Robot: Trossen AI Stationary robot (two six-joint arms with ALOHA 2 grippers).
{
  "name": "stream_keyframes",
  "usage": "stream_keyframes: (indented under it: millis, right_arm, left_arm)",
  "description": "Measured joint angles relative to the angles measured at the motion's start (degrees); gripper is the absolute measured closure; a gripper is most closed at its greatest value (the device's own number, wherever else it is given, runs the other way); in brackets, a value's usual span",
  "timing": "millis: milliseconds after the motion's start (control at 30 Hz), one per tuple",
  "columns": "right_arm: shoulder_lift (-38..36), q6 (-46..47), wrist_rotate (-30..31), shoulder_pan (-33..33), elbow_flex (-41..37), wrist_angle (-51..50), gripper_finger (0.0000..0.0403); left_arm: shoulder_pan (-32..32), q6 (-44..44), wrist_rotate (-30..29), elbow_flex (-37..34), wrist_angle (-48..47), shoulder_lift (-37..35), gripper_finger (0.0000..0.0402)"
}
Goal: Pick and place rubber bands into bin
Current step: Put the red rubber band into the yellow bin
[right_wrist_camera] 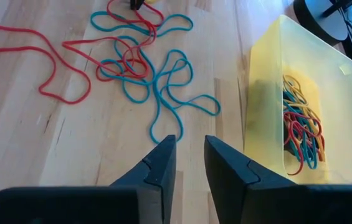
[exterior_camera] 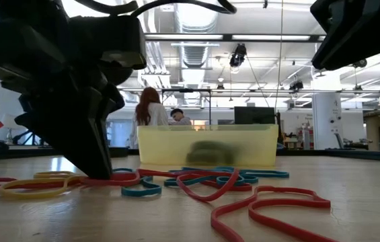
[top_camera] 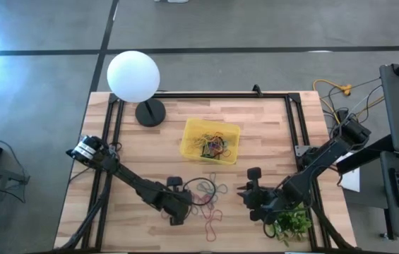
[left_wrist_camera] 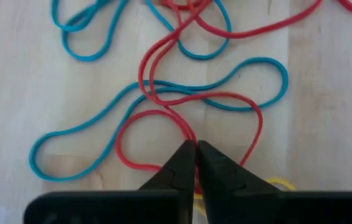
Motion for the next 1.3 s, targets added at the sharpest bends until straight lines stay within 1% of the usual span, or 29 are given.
stream_keyframes:
  millis: [133, 267, 467, 600, 733, 800, 900, 1100, 1300]
  right_arm:
    - [0.0, -0.1, 0.0, 0.0, 0.0, 0.0, 0.0334]
    - [0.0, -0.1, 0.0, 0.0, 0.0, -0.1, 0.0339]
    - [0.0, -0.1, 0.0, 0.0, 0.0, -0.1, 0.0337]
    - [0.0, -0.1, -0.1, 0.0, -0.1, -0.1, 0.0339]
    - [0.0, -0.1, -0.1, 0.0, -0.2, -0.1, 0.0342]
    - [0.0, -0.1, -0.1, 0.0, -0.2, -0.1, 0.0341]
    - [0.0, -0.1, -0.1, 0.0, -0.2, -0.1, 0.0339]
    - [0.0, -0.1, -0.1, 0.0, -0.2, -0.2, 0.0344]
    - [0.0, -0.2, -0.1, 0.0, -0.3, -0.2, 0.0342]
  left_arm:
    - [0.1, 1.3, -1.8, 0.4, -0.1, -0.6, 0.0401]
    - [0.0, 1.8, -4.0, 0.6, 0.1, -2.8, 0.0401]
    - [-0.3, 3.4, -8.7, 0.4, 0.1, -6.8, 0.0402]
    - [-0.6, 5.6, -13.1, 0.3, 0.2, -9.6, 0.0402]
    - [-1.2, 7.8, -20.2, 0.3, 0.2, -12.3, 0.0402]
    - [-1.5, 9.7, -25.1, 0.3, 0.3, -13.1, 0.0402]
    - [-2.2, 14.0, -32.7, 0.7, 0.3, -13.3, 0.0401]
    - [-2.7, 22.4, -45.0, 1.7, 1.2, -13.3, 0.0401]
    - [-2.5, 35.9, -54.1, 1.7, 8.8, -13.2, 0.0401]
